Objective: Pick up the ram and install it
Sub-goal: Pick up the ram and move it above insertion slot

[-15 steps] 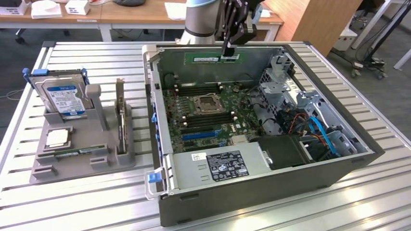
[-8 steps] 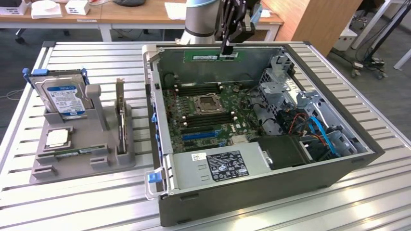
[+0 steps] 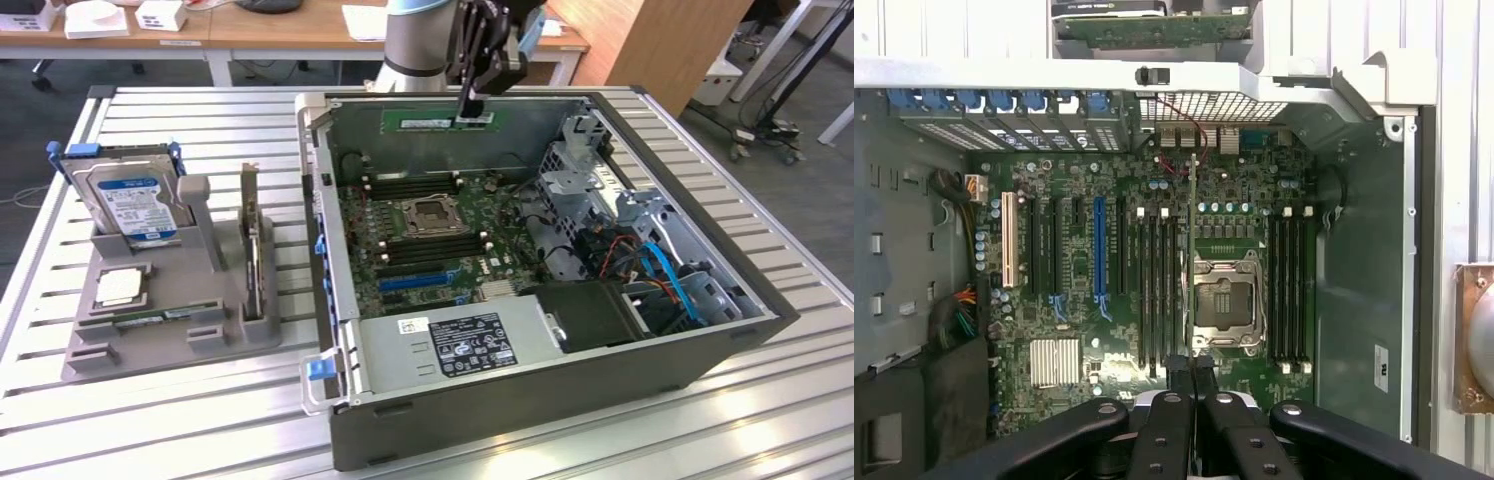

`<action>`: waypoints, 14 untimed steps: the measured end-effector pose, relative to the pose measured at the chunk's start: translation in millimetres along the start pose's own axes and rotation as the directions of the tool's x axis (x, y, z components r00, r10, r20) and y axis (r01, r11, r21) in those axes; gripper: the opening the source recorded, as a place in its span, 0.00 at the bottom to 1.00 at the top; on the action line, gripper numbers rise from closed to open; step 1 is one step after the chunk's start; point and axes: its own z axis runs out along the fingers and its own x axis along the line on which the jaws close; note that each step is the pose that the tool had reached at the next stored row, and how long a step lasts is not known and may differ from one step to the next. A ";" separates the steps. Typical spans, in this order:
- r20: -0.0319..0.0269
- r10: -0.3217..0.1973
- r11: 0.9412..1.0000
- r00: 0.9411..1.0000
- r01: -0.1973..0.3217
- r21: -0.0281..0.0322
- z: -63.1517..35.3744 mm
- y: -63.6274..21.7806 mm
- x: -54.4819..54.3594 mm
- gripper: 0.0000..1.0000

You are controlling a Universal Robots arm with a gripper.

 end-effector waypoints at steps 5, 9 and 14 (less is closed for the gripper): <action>0.000 0.000 1.000 1.000 0.000 0.000 8.7 -0.4 0.4 0.11; 0.000 0.000 1.000 1.000 0.000 0.000 15.9 -0.7 0.7 0.11; 0.000 0.000 1.000 1.000 0.000 0.000 25.0 -1.1 1.1 0.11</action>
